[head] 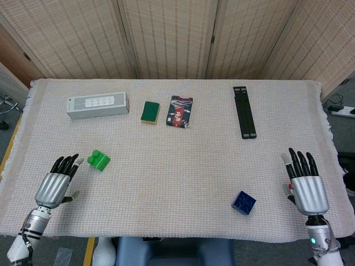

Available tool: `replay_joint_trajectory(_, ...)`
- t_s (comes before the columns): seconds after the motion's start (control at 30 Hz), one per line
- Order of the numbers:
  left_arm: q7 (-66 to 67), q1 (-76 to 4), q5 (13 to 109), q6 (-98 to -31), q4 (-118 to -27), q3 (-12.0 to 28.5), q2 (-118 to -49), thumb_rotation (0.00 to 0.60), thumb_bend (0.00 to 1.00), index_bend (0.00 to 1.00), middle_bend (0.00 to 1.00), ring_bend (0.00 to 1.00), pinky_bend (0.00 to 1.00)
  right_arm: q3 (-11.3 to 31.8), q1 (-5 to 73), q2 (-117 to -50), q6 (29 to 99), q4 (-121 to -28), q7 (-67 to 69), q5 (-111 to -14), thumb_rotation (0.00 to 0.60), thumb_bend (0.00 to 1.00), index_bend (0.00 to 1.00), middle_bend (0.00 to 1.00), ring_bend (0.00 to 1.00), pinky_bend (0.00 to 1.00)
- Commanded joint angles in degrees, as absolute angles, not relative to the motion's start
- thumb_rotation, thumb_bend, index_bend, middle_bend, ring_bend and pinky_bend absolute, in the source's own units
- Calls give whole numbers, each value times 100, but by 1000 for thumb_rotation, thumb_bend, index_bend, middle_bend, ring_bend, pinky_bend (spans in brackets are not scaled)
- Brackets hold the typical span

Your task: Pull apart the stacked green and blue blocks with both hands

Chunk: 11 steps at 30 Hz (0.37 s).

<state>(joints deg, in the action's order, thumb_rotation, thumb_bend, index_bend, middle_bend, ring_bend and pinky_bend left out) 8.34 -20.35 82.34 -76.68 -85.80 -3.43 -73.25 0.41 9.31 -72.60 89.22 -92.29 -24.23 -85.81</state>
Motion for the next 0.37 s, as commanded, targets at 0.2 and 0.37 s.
replay_joint_trajectory(0.2,615,-1806,8689,-8010,-8540,-404,-7289,600,270,47,10,0,0,31,960,-7256,8523,-9427,-2601,-8503,600,365,0,0,0,0)
replay_joint_trajectory(0.37,764,-1792,8622,-7854,-8506,-356,-7276,600,269,49,10,0,0,38,950,-7251,8479,-9463,-2559,-8569,600,366,0,0,0,0)
